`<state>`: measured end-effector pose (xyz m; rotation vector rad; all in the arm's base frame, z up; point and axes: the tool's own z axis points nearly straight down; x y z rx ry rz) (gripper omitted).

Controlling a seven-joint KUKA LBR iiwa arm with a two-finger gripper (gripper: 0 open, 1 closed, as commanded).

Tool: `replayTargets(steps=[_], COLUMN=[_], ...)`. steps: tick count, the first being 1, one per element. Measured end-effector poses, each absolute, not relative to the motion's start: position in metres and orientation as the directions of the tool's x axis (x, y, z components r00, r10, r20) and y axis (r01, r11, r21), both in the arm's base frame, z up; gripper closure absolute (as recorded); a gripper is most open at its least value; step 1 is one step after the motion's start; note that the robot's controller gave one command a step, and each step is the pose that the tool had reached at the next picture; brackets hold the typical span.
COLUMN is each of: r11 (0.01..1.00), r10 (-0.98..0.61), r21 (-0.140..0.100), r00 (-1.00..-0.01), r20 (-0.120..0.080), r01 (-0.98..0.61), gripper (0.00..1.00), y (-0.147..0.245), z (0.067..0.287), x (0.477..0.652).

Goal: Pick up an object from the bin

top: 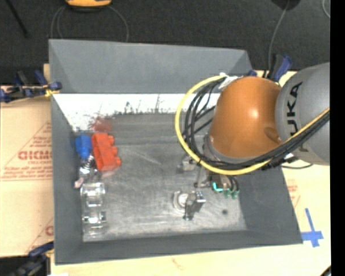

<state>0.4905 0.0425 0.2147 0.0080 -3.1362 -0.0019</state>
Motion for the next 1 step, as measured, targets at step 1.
replayTargets(steps=[1], r11=[0.971], r10=[0.237], r21=[0.004], r00=[-0.971], r20=[-0.007], r01=[0.237], gripper=[0.00], y=[0.0021], z=[0.0711], x=[0.5186])
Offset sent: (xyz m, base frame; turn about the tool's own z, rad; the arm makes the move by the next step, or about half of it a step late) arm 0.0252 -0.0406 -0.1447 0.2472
